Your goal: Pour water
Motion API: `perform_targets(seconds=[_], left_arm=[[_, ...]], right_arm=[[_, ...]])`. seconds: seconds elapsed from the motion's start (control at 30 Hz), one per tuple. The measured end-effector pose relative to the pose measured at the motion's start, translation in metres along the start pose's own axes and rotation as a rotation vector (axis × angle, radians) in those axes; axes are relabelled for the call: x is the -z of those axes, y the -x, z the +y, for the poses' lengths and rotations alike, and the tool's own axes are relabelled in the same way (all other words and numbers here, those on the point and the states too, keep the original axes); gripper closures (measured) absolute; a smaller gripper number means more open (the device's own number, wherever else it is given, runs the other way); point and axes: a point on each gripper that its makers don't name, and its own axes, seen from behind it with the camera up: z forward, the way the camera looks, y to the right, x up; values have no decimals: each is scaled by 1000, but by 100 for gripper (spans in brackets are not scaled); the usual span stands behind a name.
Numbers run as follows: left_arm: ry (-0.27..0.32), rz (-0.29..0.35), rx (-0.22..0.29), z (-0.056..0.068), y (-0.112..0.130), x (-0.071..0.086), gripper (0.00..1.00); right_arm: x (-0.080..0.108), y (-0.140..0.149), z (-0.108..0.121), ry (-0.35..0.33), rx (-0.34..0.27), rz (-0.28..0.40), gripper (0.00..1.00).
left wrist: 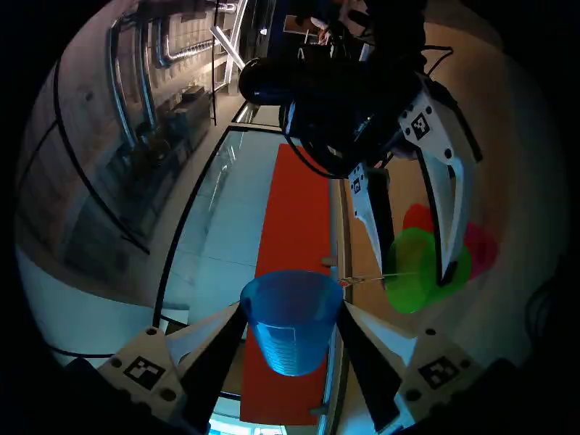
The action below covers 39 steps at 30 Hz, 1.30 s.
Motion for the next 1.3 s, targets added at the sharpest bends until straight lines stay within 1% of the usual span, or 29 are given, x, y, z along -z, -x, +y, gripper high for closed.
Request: perform_targets(seconds=[0.7,0.87,1.1,1.3], left_arm=[[-17,6,-35,-10,-2,1,15],[-18,8,-43,-10,-3,0,16],[-21,9,-53,-10,-6,4,15],[-21,7,-67,-9,-7,5,15]], right_arm=[[1,-2,0,0,8,6,6],[1,-1,0,0,11,6,6],[1,-1,0,0,12,7,6],[1,-2,-1,-1,14,6,6]])
